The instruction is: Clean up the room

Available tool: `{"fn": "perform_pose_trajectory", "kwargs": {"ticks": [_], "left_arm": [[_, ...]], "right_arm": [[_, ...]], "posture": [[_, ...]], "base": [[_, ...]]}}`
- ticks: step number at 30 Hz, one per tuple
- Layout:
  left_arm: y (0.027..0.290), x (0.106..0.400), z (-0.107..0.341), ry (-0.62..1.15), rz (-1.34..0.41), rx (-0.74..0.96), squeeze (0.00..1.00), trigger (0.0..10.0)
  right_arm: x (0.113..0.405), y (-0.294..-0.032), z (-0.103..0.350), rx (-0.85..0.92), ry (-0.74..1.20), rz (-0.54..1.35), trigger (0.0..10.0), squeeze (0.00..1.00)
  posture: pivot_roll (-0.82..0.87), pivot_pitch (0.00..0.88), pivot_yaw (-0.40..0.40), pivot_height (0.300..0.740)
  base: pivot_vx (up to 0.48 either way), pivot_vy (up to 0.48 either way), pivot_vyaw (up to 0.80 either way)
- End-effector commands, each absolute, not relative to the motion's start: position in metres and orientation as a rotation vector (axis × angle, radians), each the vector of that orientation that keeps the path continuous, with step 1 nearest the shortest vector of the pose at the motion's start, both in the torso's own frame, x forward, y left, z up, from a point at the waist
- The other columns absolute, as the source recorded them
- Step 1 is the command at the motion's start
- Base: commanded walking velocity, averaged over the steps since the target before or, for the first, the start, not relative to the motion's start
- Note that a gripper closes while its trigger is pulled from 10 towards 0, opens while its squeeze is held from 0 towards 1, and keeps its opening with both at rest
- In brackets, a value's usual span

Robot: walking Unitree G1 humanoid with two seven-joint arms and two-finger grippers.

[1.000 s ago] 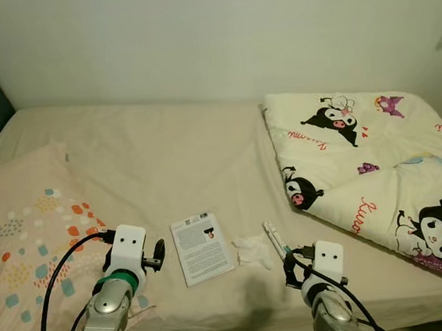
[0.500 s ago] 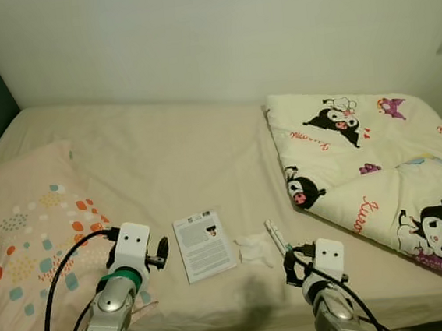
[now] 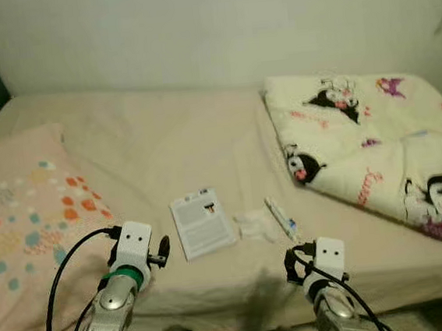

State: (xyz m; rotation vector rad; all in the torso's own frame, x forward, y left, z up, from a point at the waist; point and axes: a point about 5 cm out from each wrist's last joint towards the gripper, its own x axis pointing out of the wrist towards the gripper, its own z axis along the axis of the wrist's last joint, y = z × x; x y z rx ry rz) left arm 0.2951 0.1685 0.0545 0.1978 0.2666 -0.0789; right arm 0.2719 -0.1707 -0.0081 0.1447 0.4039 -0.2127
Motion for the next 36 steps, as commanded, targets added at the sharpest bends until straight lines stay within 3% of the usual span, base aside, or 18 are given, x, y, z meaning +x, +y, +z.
{"fn": "perform_pose_trajectory", "kwargs": {"ticks": [1, 9, 17, 25, 26, 27, 28, 29, 30, 36], "left_arm": [[0.168, 0.293, 0.049, 0.287, -0.083, 0.204, 0.0, 10.0], [0.17, 0.292, 0.049, 0.287, -0.073, 0.206, 0.0, 10.0], [0.171, 0.293, 0.051, 0.28, -0.07, 0.213, 0.0, 10.0], [0.179, 0.313, 0.085, 0.21, -0.07, 0.25, 0.0, 10.0], [0.182, 0.316, 0.091, 0.198, -0.063, 0.253, 0.0, 10.0], [0.182, 0.316, 0.091, 0.198, -0.063, 0.253, 0.0, 10.0], [0.188, 0.319, 0.102, 0.177, -0.057, 0.266, 0.0, 10.0], [0.188, 0.319, 0.102, 0.177, -0.057, 0.266, 0.0, 10.0], [0.19, 0.32, 0.107, 0.169, -0.056, 0.27, 0.0, 10.0], [0.196, 0.323, 0.119, 0.159, -0.047, 0.269, 0.0, 10.0]], "right_arm": [[0.27, -0.174, -0.01, 0.152, 0.416, -0.225, 10.0, 0.0], [0.272, -0.172, -0.008, 0.149, 0.414, -0.212, 10.0, 0.0], [0.277, -0.167, -0.004, 0.14, 0.401, -0.173, 10.0, 0.0], [0.304, -0.157, 0.016, 0.133, 0.357, -0.08, 10.0, 0.0], [0.309, -0.155, 0.02, 0.137, 0.348, -0.074, 10.0, 0.15], [0.309, -0.155, 0.02, 0.137, 0.348, -0.074, 10.0, 0.15], [0.316, -0.153, 0.026, 0.146, 0.333, -0.068, 10.0, 0.74], [0.316, -0.153, 0.026, 0.146, 0.333, -0.068, 10.0, 0.74], [0.319, -0.153, 0.029, 0.148, 0.329, -0.061, 10.0, 1.0], [0.323, -0.15, 0.031, 0.149, 0.345, -0.04, 10.0, 1.0]], "posture": [[0.11, 0.0, 0.009, 0.577], [0.12, 0.0, 0.0, 0.548], [0.12, 0.0, -0.002, 0.548], [0.16, 0.009, -0.012, 0.548], [0.17, 0.023, -0.013, 0.548], [0.17, 0.023, -0.013, 0.548], [0.18, 0.044, -0.014, 0.548], [0.18, 0.044, -0.014, 0.548], [0.2, 0.059, -0.015, 0.548], [0.22, 0.081, -0.019, 0.548]], "base": [[0.0, 0.0, 0.0], [0.0, 0.0, 0.0], [0.0, 0.0, 0.0], [0.0, 0.0, 0.0], [0.0, 0.0, 0.0], [0.0, 0.0, 0.0], [0.0, 0.0, 0.0], [0.0, 0.0, 0.0], [0.0, 0.0, 0.0], [0.0, 0.0, 0.0]]}}
